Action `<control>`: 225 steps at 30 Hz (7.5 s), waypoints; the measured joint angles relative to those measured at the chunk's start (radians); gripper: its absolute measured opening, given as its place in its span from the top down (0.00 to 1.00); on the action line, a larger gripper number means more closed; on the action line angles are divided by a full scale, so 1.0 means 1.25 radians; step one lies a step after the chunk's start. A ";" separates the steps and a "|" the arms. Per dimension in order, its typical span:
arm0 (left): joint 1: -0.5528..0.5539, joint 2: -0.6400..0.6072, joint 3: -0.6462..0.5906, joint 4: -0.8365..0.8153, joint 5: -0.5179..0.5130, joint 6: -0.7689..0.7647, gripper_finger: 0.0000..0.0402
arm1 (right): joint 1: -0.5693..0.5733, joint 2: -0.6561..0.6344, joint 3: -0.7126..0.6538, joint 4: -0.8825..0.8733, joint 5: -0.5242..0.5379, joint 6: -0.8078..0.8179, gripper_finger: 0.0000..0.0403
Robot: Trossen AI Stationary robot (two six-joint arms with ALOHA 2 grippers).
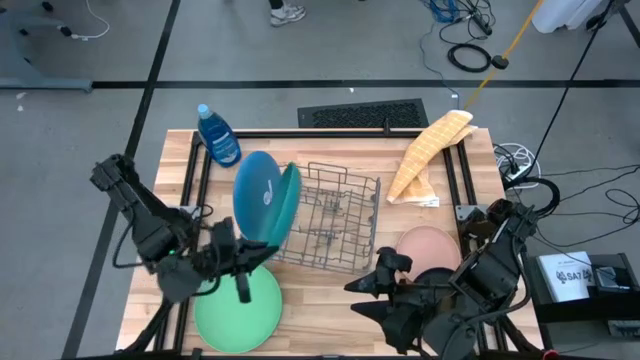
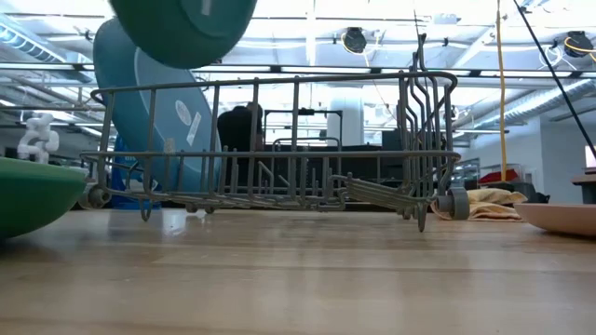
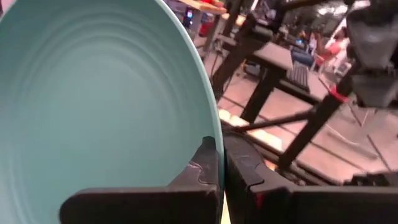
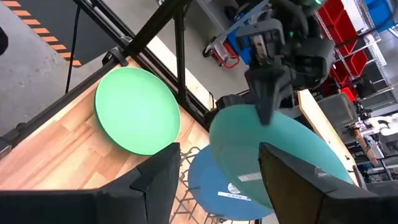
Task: Sort dishes
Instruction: Put the blue green plate into the dish rack
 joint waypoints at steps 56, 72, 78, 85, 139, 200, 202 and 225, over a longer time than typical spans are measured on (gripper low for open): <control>0.374 -0.278 -0.524 0.473 0.329 -0.011 1.00 | 0.033 0.001 -0.001 -0.085 0.001 0.091 0.48; 0.359 -0.278 -0.524 0.520 0.332 0.018 1.00 | -0.212 0.002 -0.200 0.109 0.049 0.234 0.51; 0.342 -0.278 -0.524 0.528 0.331 0.011 1.00 | -0.313 0.001 -0.244 0.174 -0.047 0.176 0.65; 0.319 -0.278 -0.523 0.546 0.302 0.011 1.00 | -0.422 0.001 -0.277 0.248 -0.107 0.172 0.83; 0.280 -0.259 -0.521 0.409 0.200 -0.116 0.89 | -0.554 0.001 -0.542 0.571 -0.274 0.233 1.00; 0.321 -0.363 -0.517 0.443 0.105 0.017 0.70 | -0.584 0.001 -0.541 0.579 -0.298 0.252 1.00; 0.328 -0.363 -0.517 0.443 0.105 0.017 0.70 | -0.582 0.001 -0.541 0.587 -0.298 0.244 1.00; 0.345 -0.364 -0.517 0.453 0.142 0.028 0.70 | -0.546 0.001 -0.540 0.680 -0.292 -0.045 0.66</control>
